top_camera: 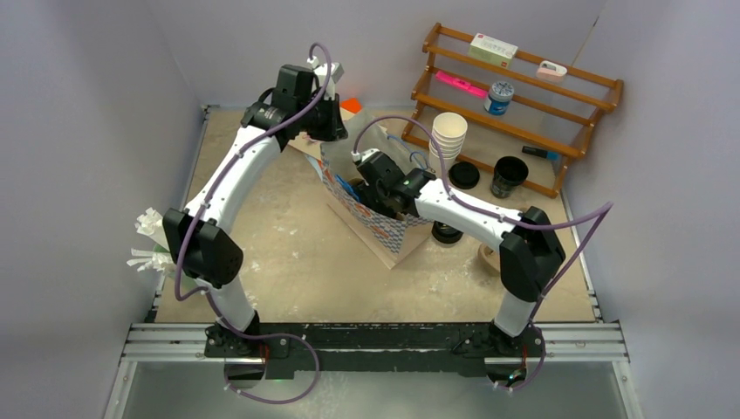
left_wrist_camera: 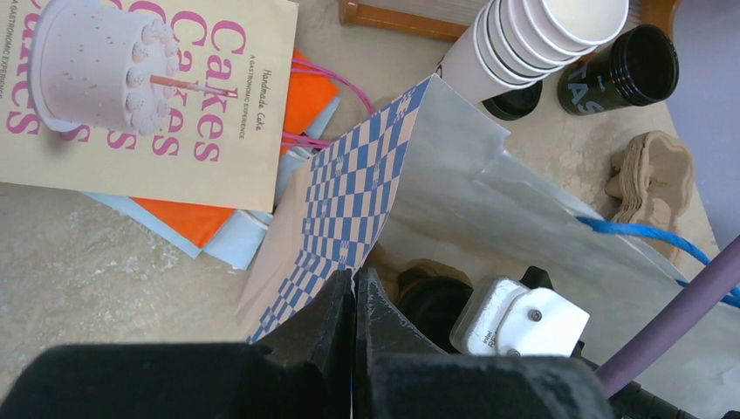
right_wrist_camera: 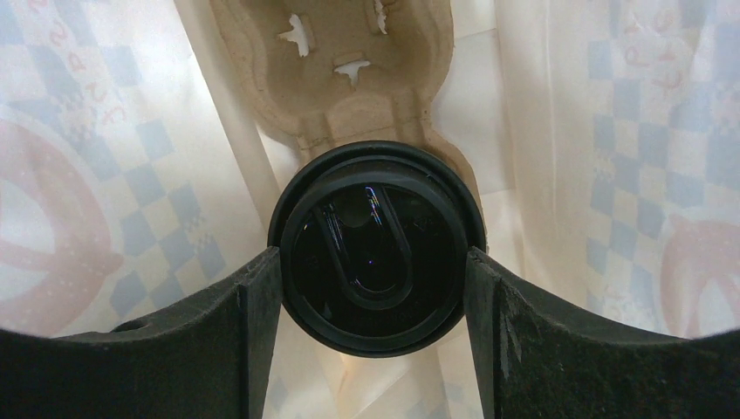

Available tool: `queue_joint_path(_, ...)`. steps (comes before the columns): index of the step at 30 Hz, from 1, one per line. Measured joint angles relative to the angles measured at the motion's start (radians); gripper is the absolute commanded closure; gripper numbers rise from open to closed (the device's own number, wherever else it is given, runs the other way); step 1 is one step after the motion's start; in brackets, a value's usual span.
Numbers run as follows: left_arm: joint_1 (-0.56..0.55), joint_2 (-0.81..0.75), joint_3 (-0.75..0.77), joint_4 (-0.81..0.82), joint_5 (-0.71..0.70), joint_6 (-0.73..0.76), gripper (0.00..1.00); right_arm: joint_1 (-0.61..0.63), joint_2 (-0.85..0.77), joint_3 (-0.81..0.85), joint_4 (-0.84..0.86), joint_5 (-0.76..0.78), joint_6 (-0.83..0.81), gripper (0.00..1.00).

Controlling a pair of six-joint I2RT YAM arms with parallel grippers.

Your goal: Pack the takeout coffee

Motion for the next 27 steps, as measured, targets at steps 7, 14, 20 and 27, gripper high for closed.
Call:
queue_joint_path(7, 0.0, -0.006, -0.006, 0.003, -0.017, 0.018, 1.0, -0.001, 0.004, -0.017, 0.024, -0.002, 0.002, 0.7)
queue_joint_path(14, 0.0, -0.008, -0.011, 0.005, -0.018, 0.022, 1.0, -0.003, 0.012, -0.039, 0.042, -0.007, 0.008, 0.69)
queue_joint_path(20, 0.0, -0.015, -0.024, 0.011, -0.017, 0.022, 1.0, -0.005, 0.013, -0.067, 0.073, -0.012, 0.013, 0.69)
queue_joint_path(27, 0.0, -0.028, -0.039, 0.012, -0.018, 0.022, 1.0, -0.007, 0.011, -0.074, 0.091, -0.013, 0.014, 0.65)
